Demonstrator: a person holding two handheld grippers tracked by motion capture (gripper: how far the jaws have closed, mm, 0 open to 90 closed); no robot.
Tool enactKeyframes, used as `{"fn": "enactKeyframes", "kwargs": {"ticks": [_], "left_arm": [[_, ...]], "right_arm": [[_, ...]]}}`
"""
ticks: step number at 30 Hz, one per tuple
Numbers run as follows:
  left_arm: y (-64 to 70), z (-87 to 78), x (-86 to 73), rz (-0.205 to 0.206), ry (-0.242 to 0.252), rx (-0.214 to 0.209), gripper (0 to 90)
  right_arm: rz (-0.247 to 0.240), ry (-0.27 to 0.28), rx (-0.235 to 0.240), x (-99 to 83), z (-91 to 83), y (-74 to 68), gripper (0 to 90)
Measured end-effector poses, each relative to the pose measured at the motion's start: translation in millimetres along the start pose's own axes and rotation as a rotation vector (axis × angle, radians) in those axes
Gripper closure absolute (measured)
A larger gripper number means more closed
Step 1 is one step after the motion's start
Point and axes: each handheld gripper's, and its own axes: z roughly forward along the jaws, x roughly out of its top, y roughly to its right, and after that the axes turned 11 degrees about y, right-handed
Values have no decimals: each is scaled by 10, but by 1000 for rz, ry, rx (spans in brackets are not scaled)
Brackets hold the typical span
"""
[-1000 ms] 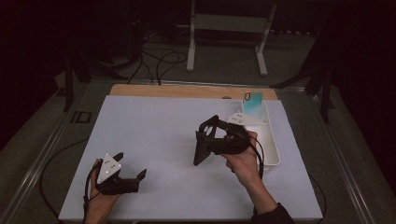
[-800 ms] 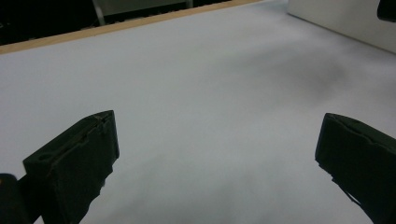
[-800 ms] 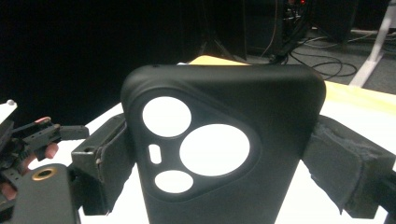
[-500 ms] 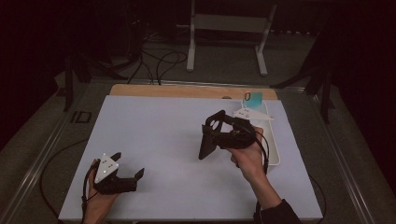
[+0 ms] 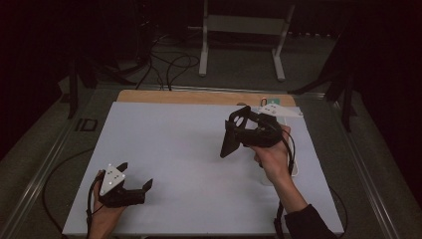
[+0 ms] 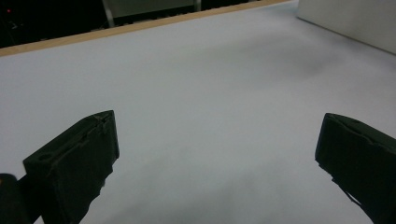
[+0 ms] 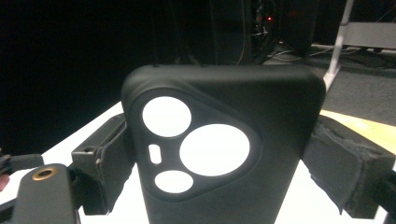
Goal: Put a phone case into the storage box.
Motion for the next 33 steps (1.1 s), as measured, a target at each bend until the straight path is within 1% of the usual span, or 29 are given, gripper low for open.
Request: {"fn": "enactKeyframes", "kwargs": {"ticks": [1,2,5,9,11,15,20,28,33], "left_arm": [[0,0,0,0,0,0,2],[1,1,-2,2,-2,1,2],[-2,1,-3,4,-3,2,2],[-4,-8,3,0,3,5,2],[-4,-10,4,0,6,6,2],[-6,-12,1,0,5,9,2],[-11,-15,0,-3,8,8,2],[-2,-9,1,-2,5,8,2],[0,-7,2,-4,6,7,2]], "right_arm": [[0,0,0,0,0,0,142],[-7,4,-10,25,8,33,142],[-8,8,-24,61,26,86,142],[-35,-2,-60,97,78,165,141],[-30,-5,-64,106,89,188,141],[-25,2,-86,139,118,289,142],[-5,17,-113,185,126,400,142],[-8,36,-173,278,126,576,142],[-14,36,-223,305,119,714,142]]}}
